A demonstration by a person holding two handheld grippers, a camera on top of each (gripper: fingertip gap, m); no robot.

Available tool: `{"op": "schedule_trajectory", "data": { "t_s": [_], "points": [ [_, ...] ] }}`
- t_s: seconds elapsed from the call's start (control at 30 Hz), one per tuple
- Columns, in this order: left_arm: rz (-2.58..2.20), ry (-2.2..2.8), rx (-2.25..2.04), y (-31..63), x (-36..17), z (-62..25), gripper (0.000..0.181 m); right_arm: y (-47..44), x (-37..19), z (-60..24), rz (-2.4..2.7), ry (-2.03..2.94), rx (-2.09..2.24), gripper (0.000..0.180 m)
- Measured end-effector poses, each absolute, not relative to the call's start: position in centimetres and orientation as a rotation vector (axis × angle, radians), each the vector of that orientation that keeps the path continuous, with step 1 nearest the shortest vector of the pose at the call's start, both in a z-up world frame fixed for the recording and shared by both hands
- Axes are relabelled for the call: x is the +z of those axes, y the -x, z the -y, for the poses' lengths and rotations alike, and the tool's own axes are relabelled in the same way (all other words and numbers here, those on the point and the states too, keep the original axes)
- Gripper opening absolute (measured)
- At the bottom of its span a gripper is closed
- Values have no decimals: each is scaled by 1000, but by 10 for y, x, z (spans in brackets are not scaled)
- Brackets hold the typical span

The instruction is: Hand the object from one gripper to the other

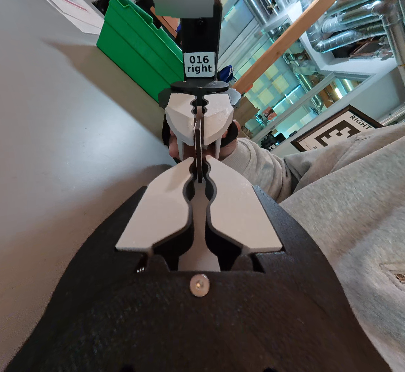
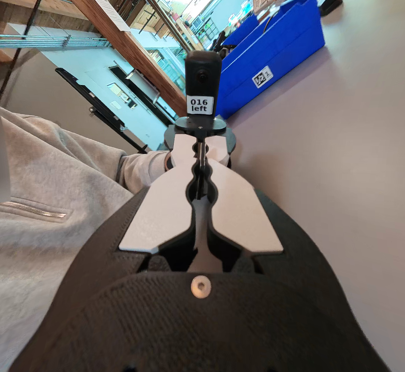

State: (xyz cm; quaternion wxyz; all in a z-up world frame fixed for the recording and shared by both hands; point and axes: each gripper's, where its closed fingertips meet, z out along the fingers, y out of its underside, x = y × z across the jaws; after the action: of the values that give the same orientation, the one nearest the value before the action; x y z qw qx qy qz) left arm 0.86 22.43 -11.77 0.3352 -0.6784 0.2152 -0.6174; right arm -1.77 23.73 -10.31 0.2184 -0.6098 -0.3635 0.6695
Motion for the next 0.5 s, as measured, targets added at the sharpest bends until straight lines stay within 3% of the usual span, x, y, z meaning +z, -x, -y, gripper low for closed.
{"op": "schedule_trajectory", "data": {
  "t_s": [0.1, 0.23, 0.4, 0.5],
  "points": [
    [-509, 1747, -1644, -5, -114, -227, 3, 21, -100, -247, 982, 1609, 1698, 43],
    [-381, 1688, -1798, 3, -106, -231, 3, 20, -88, -252, 1057, 1368, 1419, 74],
    [-206, 1589, -2092, 11, -96, -231, 3, 18, -98, -243, 1354, 1077, 904, 83],
    [-232, 1621, -2155, 5, -100, -225, 3, 21, -110, -240, 1427, 1084, 856, 82]
  ]
}}
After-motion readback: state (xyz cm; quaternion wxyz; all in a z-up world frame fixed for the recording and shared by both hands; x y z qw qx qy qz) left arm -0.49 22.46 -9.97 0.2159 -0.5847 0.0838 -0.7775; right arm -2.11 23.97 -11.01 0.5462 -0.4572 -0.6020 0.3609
